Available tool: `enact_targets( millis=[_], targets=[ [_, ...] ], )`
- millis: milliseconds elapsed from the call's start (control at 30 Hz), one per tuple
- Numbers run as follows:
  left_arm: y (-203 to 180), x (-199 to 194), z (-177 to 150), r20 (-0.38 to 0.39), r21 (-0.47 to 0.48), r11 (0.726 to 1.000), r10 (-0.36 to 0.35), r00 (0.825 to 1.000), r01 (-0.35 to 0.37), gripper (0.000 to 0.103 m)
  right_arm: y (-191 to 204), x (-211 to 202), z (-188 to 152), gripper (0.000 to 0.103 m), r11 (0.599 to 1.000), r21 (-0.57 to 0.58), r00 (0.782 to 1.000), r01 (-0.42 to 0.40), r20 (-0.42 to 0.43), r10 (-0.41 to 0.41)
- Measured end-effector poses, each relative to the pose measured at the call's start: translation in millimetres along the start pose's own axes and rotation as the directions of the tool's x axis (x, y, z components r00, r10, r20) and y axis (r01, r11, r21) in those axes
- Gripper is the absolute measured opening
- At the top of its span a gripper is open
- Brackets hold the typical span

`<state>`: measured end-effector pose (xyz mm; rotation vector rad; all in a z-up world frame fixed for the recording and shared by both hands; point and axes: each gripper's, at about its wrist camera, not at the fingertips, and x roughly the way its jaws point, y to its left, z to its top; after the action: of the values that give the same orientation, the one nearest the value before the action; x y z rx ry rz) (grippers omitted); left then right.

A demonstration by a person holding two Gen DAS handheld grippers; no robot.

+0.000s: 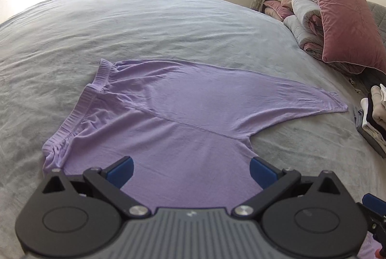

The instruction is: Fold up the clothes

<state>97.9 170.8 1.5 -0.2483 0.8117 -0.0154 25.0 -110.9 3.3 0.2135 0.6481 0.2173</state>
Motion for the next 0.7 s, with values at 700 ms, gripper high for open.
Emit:
enact_targets(
  millis=[700],
  targets=[
    [117.8, -2.1, 16.6, 0.191, -0.246, 0.965, -0.046, 0.98, 0.093, 0.076, 119.1, 183.8, 79.7, 0.101, 0.888, -0.296, 0.934, -0.351, -0.178, 0.31]
  ],
)
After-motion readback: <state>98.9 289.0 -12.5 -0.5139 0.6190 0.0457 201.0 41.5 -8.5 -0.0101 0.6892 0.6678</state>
